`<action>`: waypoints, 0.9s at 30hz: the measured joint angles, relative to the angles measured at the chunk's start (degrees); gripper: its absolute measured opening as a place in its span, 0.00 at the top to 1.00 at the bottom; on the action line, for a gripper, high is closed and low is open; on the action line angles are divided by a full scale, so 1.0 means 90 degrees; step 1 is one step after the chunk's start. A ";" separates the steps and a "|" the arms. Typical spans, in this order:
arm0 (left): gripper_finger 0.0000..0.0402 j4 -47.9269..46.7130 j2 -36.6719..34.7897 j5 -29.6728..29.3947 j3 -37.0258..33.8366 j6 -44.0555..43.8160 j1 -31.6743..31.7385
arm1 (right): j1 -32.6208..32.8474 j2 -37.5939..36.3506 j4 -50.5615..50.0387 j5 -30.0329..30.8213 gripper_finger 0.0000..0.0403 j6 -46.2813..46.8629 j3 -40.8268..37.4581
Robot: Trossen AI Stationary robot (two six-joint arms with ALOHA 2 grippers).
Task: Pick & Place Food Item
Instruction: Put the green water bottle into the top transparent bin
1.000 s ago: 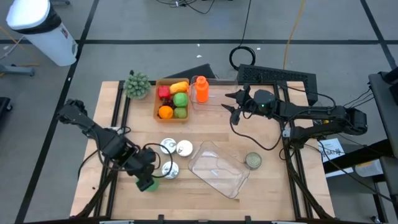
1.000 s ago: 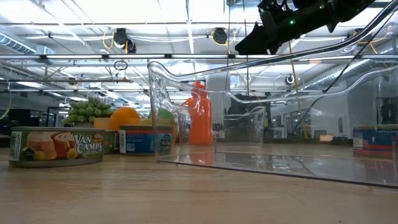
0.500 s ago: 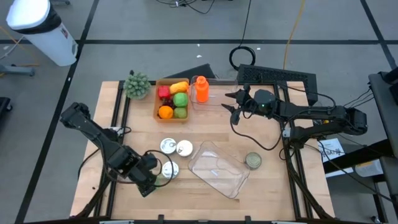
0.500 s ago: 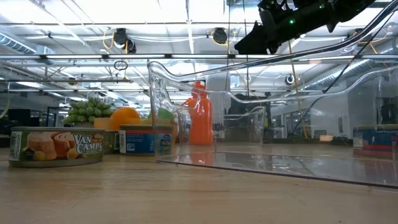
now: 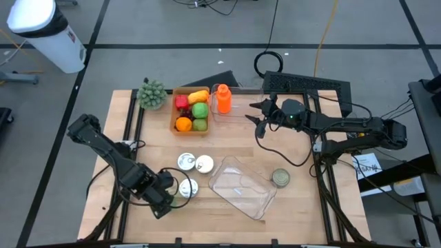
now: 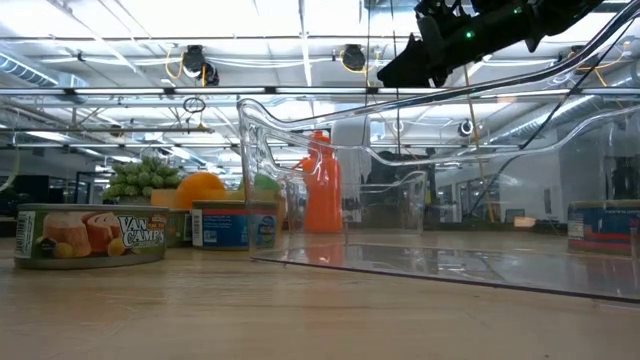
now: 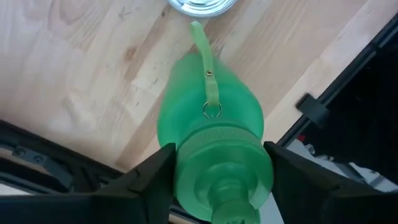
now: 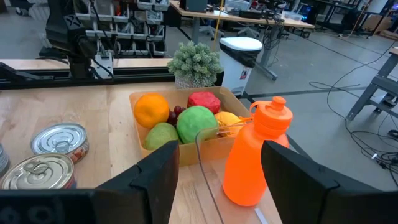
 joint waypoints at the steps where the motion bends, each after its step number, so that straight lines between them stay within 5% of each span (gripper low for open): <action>1: 0.45 -0.0003 -0.0021 0.0014 0.0000 0.0095 0.0029 | 0.0000 0.0000 0.0000 0.0000 0.47 0.0002 0.0000; 18: 0.45 -0.1600 -0.0866 0.0249 0.0024 0.1367 0.1446 | 0.0000 -0.0479 -0.0257 -0.0001 0.47 0.0100 -0.0005; 27: 0.45 -0.1692 -0.0943 -0.0052 0.0464 0.3373 0.2875 | -0.0010 -0.0527 -0.0466 0.0000 0.47 0.0095 -0.0005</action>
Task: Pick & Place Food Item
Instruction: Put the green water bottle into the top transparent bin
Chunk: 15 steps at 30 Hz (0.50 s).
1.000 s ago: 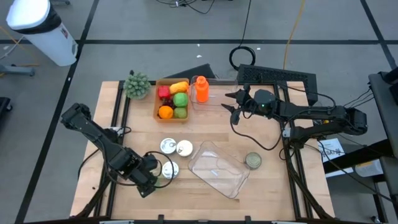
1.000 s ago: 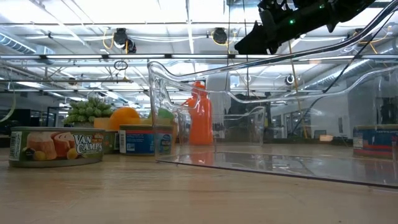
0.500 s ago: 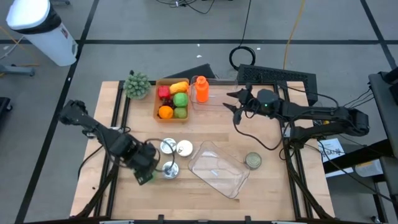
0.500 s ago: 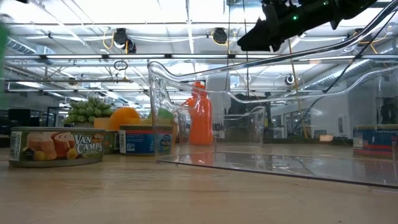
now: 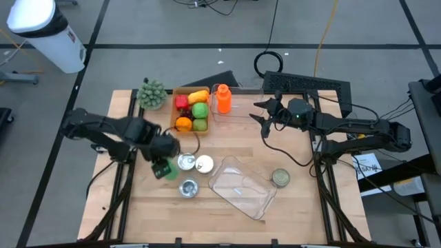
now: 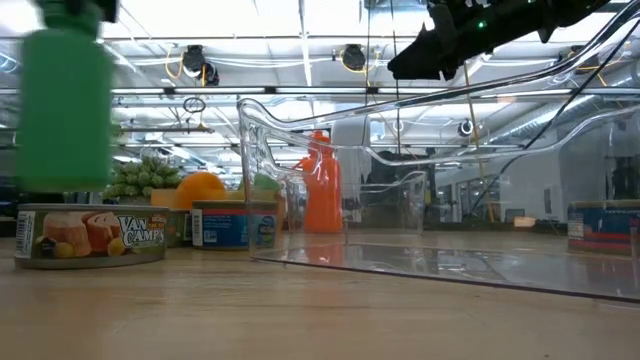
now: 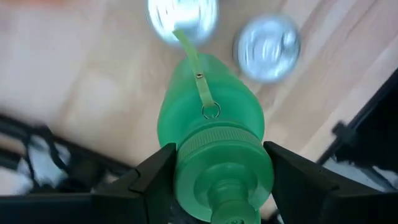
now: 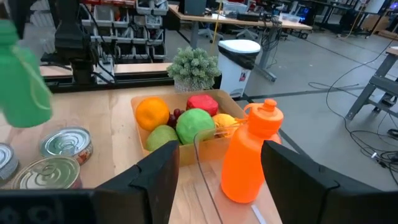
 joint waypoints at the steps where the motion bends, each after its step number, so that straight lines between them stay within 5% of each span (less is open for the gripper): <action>1: 0.45 -0.0003 0.0027 -0.0123 0.0168 0.0227 0.0170 | -0.0001 0.0015 0.0000 0.0000 0.47 -0.0005 0.0000; 9: 0.45 0.0429 0.0029 -0.1964 0.1570 0.1832 0.1268 | -0.0002 0.0100 0.0270 -0.0005 0.47 -0.0199 0.0000; 15: 0.45 0.1482 0.0334 -0.2006 0.1658 0.3161 0.1936 | 0.0010 0.0337 0.0569 -0.0023 0.47 -0.0896 0.0002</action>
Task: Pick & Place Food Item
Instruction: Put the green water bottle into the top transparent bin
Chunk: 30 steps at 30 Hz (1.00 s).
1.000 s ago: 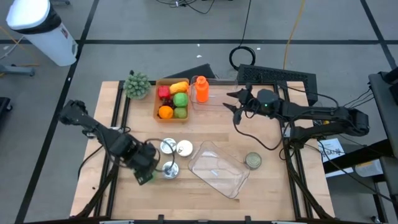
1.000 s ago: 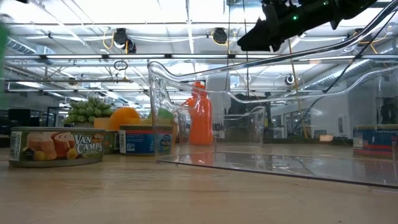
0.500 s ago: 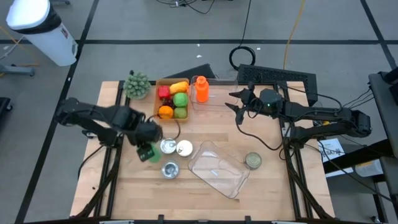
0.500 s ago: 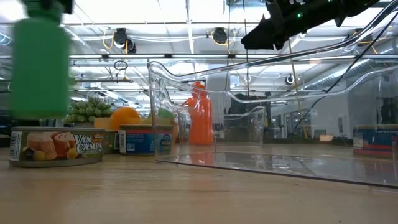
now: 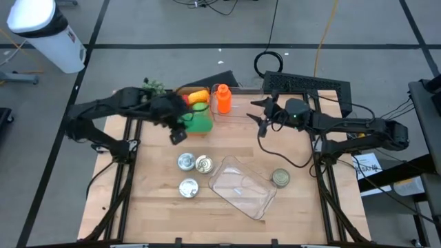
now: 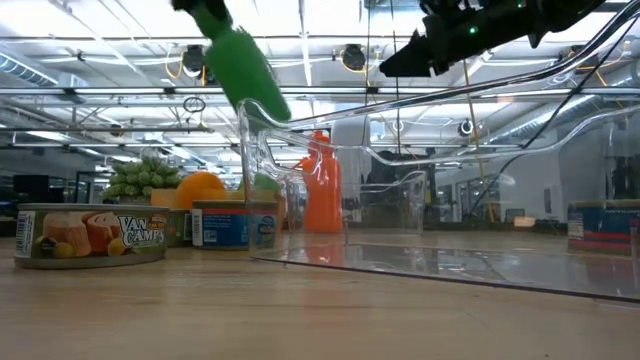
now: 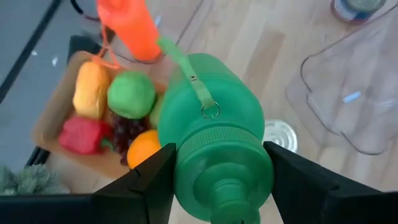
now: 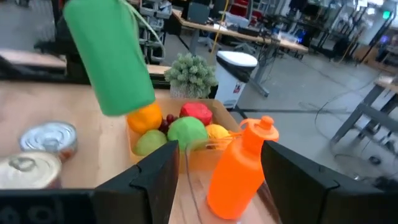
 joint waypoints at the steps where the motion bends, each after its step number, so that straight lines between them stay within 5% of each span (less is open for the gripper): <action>1: 0.45 0.0001 0.0163 0.0086 0.0000 0.0152 0.0106 | 0.0018 0.0058 0.0042 -0.0002 0.47 -0.0153 0.0000; 7: 0.45 -0.0074 0.1100 0.0519 0.0139 0.1179 0.0406 | 0.0276 0.0633 0.0828 -0.0173 0.45 -0.0063 0.0000; 13: 0.45 -0.0298 0.1759 0.0468 0.1041 0.1953 0.0418 | 0.0646 0.1306 0.1400 -0.0184 0.30 0.0669 0.0251; 20: 0.44 -0.0321 0.1889 0.0180 0.1521 0.2148 0.0282 | 0.1045 0.2197 0.2233 -0.0165 0.14 0.0660 0.0657; 30: 0.44 -0.0311 0.1892 0.0167 0.1521 0.2045 0.0030 | 0.1068 0.3424 0.2386 -0.0325 0.12 0.0443 0.1543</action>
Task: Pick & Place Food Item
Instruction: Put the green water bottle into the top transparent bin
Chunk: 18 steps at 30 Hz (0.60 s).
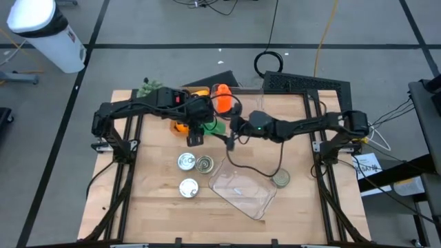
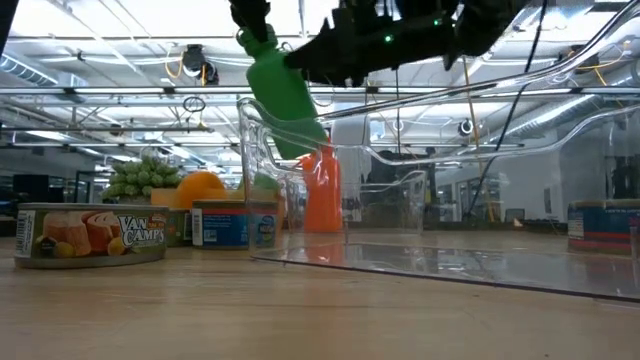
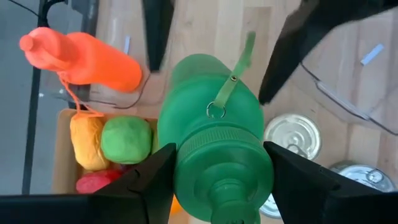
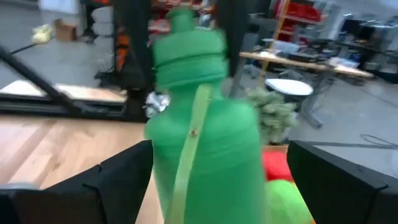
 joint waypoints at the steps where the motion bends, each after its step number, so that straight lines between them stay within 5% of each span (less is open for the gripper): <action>1: 0.44 -0.0015 -0.0002 -0.0001 0.0000 -0.0036 -0.0014 | 0.0013 0.0081 -0.0055 -0.0022 0.12 -0.0006 0.0043; 11: 0.44 -0.0026 0.0000 0.0016 -0.0003 -0.0075 -0.0037 | 0.0010 0.0853 -0.0022 -0.0316 0.13 -0.0050 0.0669; 18: 0.36 0.0383 -0.0002 0.0021 -0.0002 -0.0199 -0.0056 | 0.0012 0.0870 0.0010 -0.0328 0.30 -0.0032 0.0699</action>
